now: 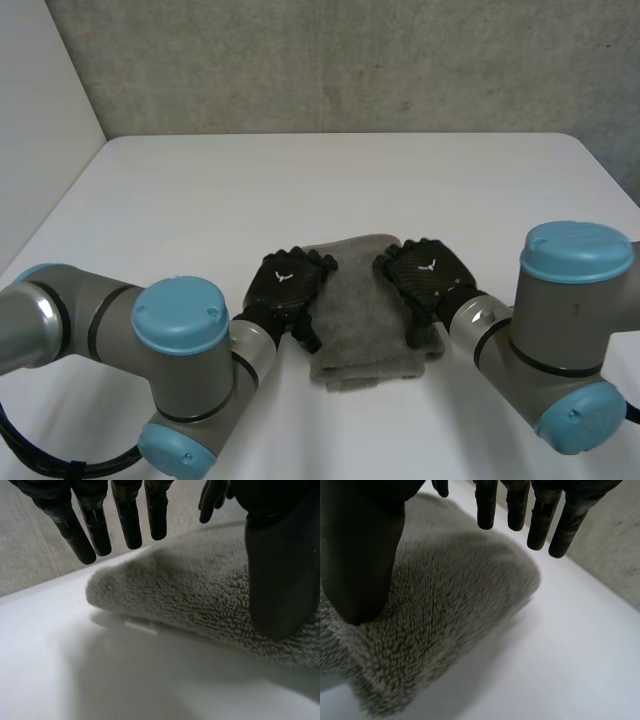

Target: Fold the towel.

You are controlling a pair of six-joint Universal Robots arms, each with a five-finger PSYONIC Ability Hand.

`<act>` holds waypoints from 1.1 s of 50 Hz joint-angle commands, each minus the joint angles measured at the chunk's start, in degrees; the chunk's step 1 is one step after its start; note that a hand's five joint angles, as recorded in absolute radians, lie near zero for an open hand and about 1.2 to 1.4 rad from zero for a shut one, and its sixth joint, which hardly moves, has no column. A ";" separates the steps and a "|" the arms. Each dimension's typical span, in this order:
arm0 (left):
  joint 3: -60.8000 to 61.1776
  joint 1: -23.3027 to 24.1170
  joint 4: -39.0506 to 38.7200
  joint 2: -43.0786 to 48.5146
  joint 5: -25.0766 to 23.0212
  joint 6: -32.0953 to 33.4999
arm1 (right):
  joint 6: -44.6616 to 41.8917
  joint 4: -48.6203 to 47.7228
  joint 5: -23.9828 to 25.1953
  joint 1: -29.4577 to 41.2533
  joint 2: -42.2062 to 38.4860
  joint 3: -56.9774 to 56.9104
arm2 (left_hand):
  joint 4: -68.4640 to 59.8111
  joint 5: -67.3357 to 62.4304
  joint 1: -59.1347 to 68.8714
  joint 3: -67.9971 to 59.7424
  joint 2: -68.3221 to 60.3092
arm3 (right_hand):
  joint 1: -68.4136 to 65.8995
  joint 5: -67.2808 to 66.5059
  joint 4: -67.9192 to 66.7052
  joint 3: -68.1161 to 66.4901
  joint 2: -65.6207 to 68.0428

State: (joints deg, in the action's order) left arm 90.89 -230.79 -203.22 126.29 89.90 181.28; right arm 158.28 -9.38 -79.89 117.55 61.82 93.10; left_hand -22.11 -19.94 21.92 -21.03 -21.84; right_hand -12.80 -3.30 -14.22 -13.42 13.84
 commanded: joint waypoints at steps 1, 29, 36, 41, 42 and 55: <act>-1.24 -0.10 3.35 -3.14 0.02 0.03 | 0.54 2.35 -0.09 0.05 -1.44 -1.52 | 5.67 13.50 -5.48 4.59 5.39 | 2.80 3.30 4.22 3.42 -3.84; -7.66 -10.91 19.71 -29.97 9.68 0.04 | 12.94 3.56 -14.06 -10.32 28.19 -3.54 | 7.69 15.52 -7.50 6.61 7.42 | 2.80 3.30 4.22 3.42 -3.84; -9.33 -11.88 22.35 -29.79 9.68 -0.05 | 12.41 5.60 -13.71 -9.79 25.19 -4.33 | 7.86 15.69 -7.67 6.78 7.58 | 2.80 3.30 4.22 3.42 -3.84; -9.15 -11.79 22.35 -29.97 9.60 -0.05 | 12.58 5.60 -13.54 -9.79 24.66 -3.89 | 8.03 15.86 -7.84 6.95 7.75 | 2.80 3.30 4.22 3.42 -3.84; -9.15 -11.79 22.35 -29.97 9.60 -0.05 | 12.50 5.60 -13.62 -9.62 24.66 -3.72 | 8.03 15.86 -7.84 6.95 7.75 | 2.80 3.30 4.22 3.42 -3.84; -6.96 -11.09 20.94 -29.97 9.24 -0.05 | 12.50 2.35 -10.20 -9.26 24.75 -1.61 | 10.88 18.71 -10.69 9.80 10.61 | 2.80 3.30 4.22 3.42 -3.84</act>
State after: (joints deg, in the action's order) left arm 82.72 -242.07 -181.16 96.36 99.28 181.25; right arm 170.88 -4.65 -93.09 108.03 86.62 89.97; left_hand -17.36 -15.50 17.67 -16.89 -17.02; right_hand -12.80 -3.30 -14.22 -13.42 13.84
